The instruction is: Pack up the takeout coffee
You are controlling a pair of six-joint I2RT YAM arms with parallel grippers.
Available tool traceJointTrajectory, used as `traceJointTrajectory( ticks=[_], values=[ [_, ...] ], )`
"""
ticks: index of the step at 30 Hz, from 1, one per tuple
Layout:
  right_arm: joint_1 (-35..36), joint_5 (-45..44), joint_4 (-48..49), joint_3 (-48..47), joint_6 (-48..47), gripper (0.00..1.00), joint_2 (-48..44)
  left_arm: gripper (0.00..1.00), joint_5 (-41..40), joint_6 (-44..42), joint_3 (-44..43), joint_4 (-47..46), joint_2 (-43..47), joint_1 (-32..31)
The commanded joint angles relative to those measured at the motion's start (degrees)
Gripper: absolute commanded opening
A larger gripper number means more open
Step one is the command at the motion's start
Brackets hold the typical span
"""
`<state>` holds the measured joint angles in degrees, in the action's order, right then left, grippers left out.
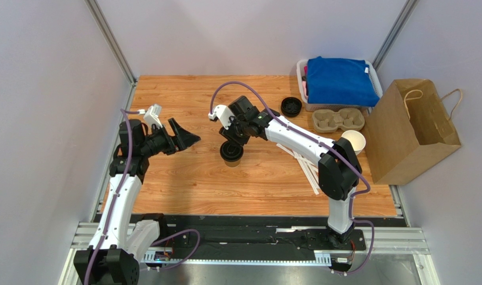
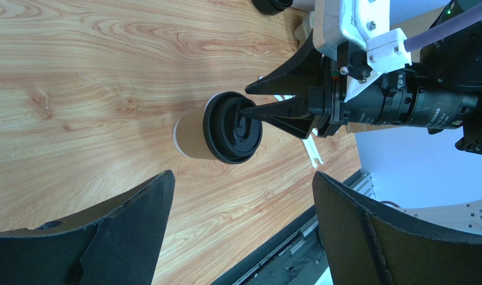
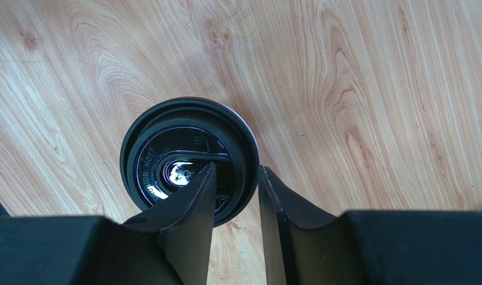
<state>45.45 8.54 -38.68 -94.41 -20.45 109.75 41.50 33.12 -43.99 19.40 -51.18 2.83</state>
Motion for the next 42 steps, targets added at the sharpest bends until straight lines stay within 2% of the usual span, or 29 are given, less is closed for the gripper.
traceJointTrajectory(
  ticks=[1,5,9,10,12,13,15,16,17,18,20,22,23,24,29,30,33,36,42],
  values=[
    [-0.1,0.7,0.8,-1.5,1.0,0.37,-0.2,0.95,1.3,-0.8,-2.3,-1.9,-0.1,0.5],
    [0.0,0.3,-0.9,-3.2,1.0,0.43,-1.5,0.94,1.7,-1.3,-2.6,-1.9,-0.2,0.4],
    [-0.9,0.4,-4.0,-7.3,2.1,0.54,-4.3,0.94,3.3,-3.0,-2.9,-1.9,-0.7,0.5],
    [-1.8,1.5,-5.3,-8.8,2.5,0.59,-4.9,0.93,5.2,-3.2,-2.9,-2.6,-1.1,0.5],
    [-3.1,3.9,-7.2,-9.8,4.1,0.63,-6.7,0.9,8.2,-2.4,-2.5,-4.4,-1.8,0.5],
    [-4.7,7.3,-7.6,-10.1,6.2,0.66,-7.3,0.86,11.1,-1.0,-1.5,-7.8,-2.7,0.5],
    [-6.2,11.0,-8.2,-9.4,8.3,0.67,-8.9,0.78,13.1,1.5,0.1,-11.4,-3.9,0.1],
    [-7.7,16.0,-8.1,-7.9,11.4,0.67,-9.6,0.7,13.1,3.4,0.4,-13.7,-5.1,-0.5],
    [-8.6,19.0,-8.1,-6.8,13.0,0.66,-9.9,0.66,13.1,3.9,0.5,-14.7,-5.9,-1.0],
    [-9.5,25.2,-7.6,-5.9,15.2,0.65,-10.0,0.58,12.9,4.3,0.6,-15.9,-7.3,-2.6],
    [-11.5,32.2,-6.4,-2.2,21.7,0.59,-9.6,0.53,12.2,6.0,0.6,-19.0,-9.1,-5.6],
    [-12.3,39.9,-3.6,0.2,25.1,0.48,-8.9,0.45,11.4,7.6,0.5,-23.2,-12.0,-9.1],
    [-12.3,41.8,-2.4,2.3,28.4,0.45,-8.9,0.42,11.2,8.2,0.7,-24.1,-12.9,-9.9],
    [-12.3,43.2,0.4,3.4,30.1,0.43,-9.0,0.35,11.2,8.8,1.3,-25.1,-14.5,-10.4],
    [-14.1,50.3,6.8,7.3,39.7,0.26,-5.5,0.2,13.2,10.2,1.3,-27.8,-19.9,-14.2],
    [-14.8,51.4,7.8,7.5,40.4,0.22,-4.6,0.14,13.5,9.9,0.7,-27.9,-21.8,-14.9],
    [-15.0,52.2,11.0,8.7,43.1,0.21,-3.1,0.05,14.0,10.9,-0.2,-29.9,-25.9,-16.6],
    [-15.1,51.9,13.1,9.7,45.1,0.2,-2.0,0.0,14.8,12.0,-1.5,-31.3,-30.2,-17.2],
    [-16.0,51.5,14.9,10.7,47.4,0.18,1.6,0.0,16.7,13.2,-3.7,-33.1,-38.5,-17.2]
  ],
)
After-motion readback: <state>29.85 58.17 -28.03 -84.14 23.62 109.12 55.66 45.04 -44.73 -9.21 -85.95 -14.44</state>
